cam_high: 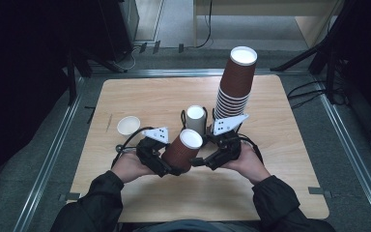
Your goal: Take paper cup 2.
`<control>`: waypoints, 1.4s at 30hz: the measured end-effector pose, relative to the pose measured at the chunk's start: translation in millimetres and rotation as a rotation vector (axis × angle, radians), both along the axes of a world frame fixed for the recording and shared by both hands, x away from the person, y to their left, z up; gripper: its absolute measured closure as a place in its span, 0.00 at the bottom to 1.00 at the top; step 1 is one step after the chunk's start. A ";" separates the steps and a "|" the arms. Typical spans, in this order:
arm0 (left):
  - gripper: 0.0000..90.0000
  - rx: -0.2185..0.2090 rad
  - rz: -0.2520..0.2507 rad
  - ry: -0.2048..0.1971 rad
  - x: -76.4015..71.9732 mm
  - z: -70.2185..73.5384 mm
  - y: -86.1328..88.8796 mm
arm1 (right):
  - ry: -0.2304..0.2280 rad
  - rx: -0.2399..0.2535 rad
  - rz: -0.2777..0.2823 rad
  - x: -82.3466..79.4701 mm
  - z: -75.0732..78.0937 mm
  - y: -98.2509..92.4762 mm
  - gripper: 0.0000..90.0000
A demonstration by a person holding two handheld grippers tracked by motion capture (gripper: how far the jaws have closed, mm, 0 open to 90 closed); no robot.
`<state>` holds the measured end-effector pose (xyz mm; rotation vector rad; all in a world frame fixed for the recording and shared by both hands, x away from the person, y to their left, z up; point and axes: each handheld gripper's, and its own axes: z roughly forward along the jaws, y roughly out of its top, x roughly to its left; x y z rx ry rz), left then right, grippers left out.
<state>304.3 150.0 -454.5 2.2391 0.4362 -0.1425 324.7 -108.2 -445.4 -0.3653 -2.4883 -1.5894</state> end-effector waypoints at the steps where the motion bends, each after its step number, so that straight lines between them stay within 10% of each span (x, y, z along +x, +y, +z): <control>1: 0.15 0.012 -0.003 0.001 0.1 0.4 1.4 | -0.004 -0.022 -0.002 -0.7 -0.2 -1.5 0.17; 16: 0.15 0.206 -0.048 -0.058 3.4 5.4 2.3 | -0.045 -0.207 0.002 -10.2 -13.0 -8.7 0.17; 42: 0.14 0.416 -0.127 -0.082 4.3 -13.5 -20.0 | -0.045 -0.228 0.019 -8.5 -19.2 -4.2 0.18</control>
